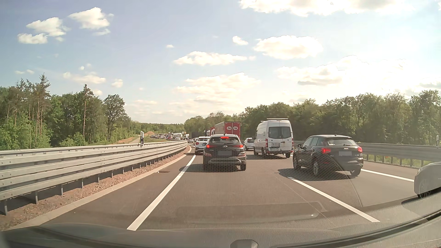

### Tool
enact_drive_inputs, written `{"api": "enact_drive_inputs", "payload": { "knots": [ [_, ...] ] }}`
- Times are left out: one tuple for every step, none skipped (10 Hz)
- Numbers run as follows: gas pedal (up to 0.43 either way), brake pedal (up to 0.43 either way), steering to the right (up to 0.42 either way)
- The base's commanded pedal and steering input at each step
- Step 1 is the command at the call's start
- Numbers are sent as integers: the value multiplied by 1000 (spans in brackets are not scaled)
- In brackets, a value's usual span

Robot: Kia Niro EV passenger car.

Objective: Follow the waypoints while adhering to traffic rules and regulations

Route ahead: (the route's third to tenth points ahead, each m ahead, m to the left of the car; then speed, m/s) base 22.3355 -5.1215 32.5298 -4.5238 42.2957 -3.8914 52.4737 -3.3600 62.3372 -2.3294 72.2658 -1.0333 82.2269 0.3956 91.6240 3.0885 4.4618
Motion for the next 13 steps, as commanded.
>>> {"api": "enact_drive_inputs", "payload": {
  "knots": [
    [0, 0, -8],
    [0, 0, -8],
    [0, 0, -8],
    [0, 0, -8],
    [0, 0, -7],
    [0, 0, -8],
    [0, 0, -8],
    [0, 0, -7],
    [0, 0, -7],
    [0, 0, -7],
    [0, 0, -8],
    [28, 0, -8],
    [28, 0, -8]
  ]
}}
